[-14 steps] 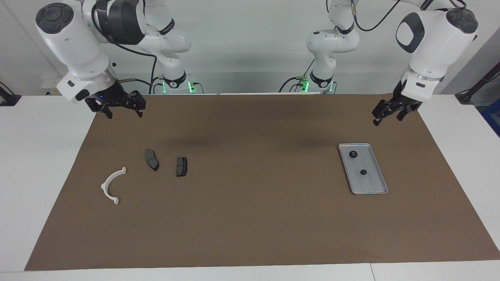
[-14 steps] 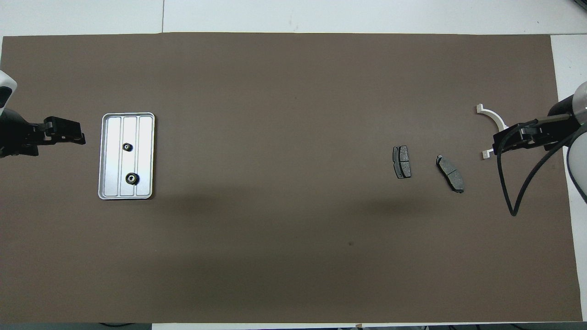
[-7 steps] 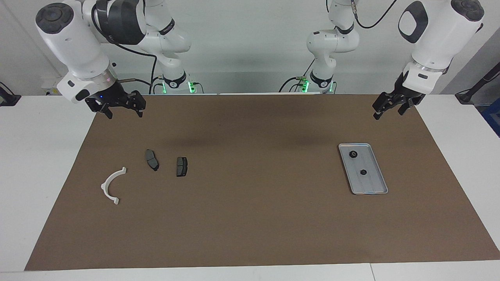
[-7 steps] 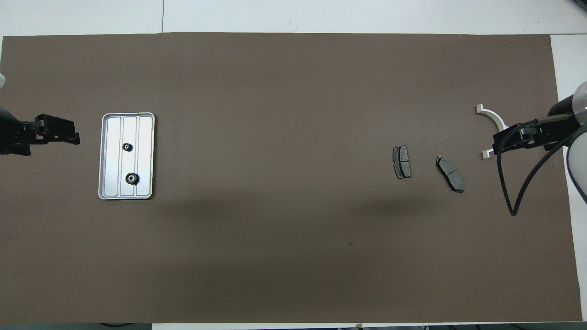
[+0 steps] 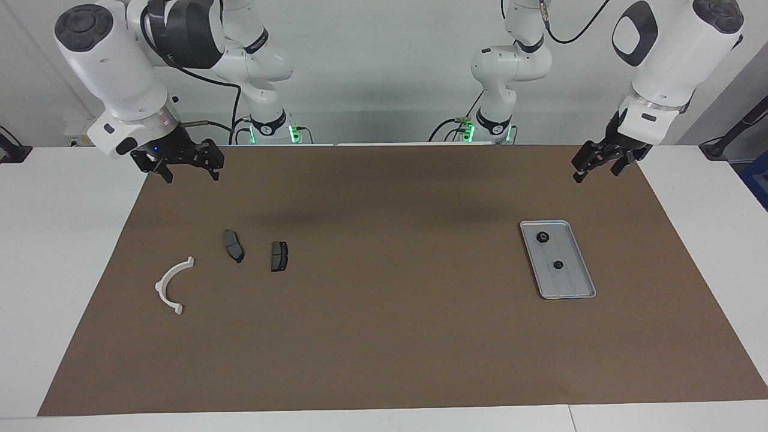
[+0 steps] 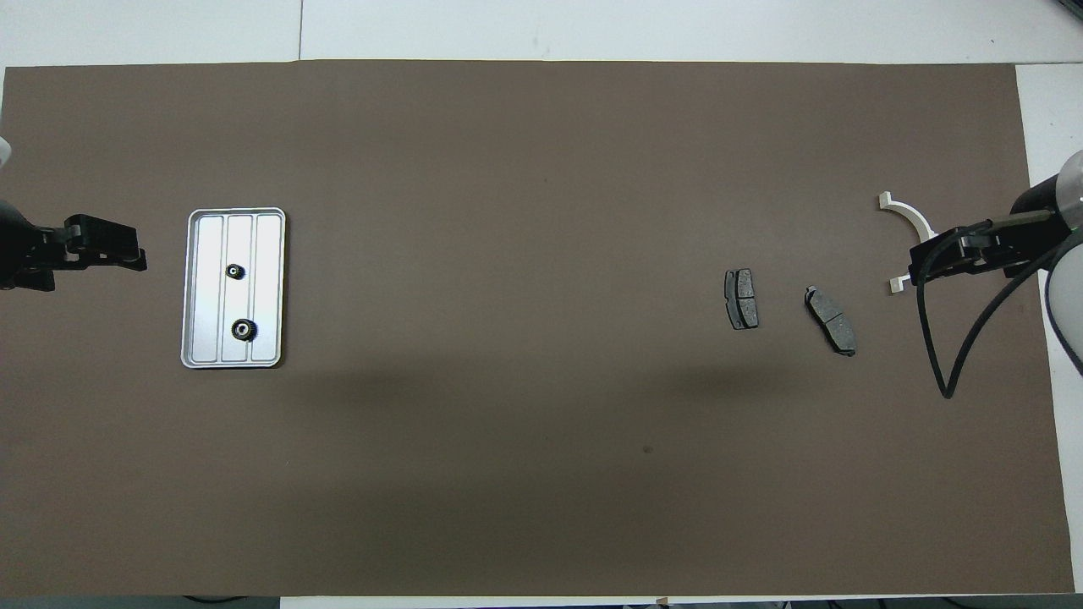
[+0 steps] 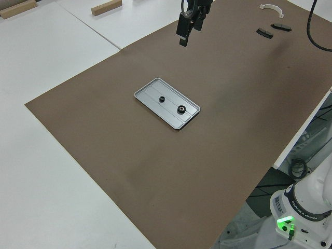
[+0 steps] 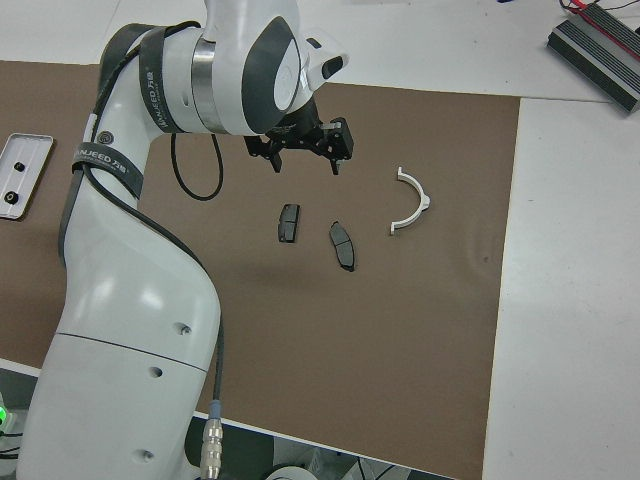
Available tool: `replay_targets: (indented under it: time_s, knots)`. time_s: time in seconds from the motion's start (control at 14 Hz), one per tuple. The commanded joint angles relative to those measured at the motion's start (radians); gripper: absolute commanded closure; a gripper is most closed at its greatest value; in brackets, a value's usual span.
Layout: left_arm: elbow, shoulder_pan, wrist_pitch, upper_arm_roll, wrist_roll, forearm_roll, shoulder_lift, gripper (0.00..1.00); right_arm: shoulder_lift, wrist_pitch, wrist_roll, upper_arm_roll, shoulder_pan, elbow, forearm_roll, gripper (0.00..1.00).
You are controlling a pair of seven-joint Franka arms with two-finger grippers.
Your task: Pick bearing gear from pile to tray
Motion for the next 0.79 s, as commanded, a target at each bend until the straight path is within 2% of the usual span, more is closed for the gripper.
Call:
replay_targets:
  time_s: [0.0, 0.72]
  knots:
    - [0.026, -0.004, -0.028, 0.003, 0.013, 0.026, 0.008, 0.0, -0.019, 0.023, -0.022, 0.006, -0.01, -0.021, -0.003, 0.0]
    - [0.025, -0.005, -0.033, 0.001, 0.038, 0.019, 0.005, 0.0, -0.019, 0.023, -0.022, 0.006, -0.01, -0.021, -0.003, 0.0]
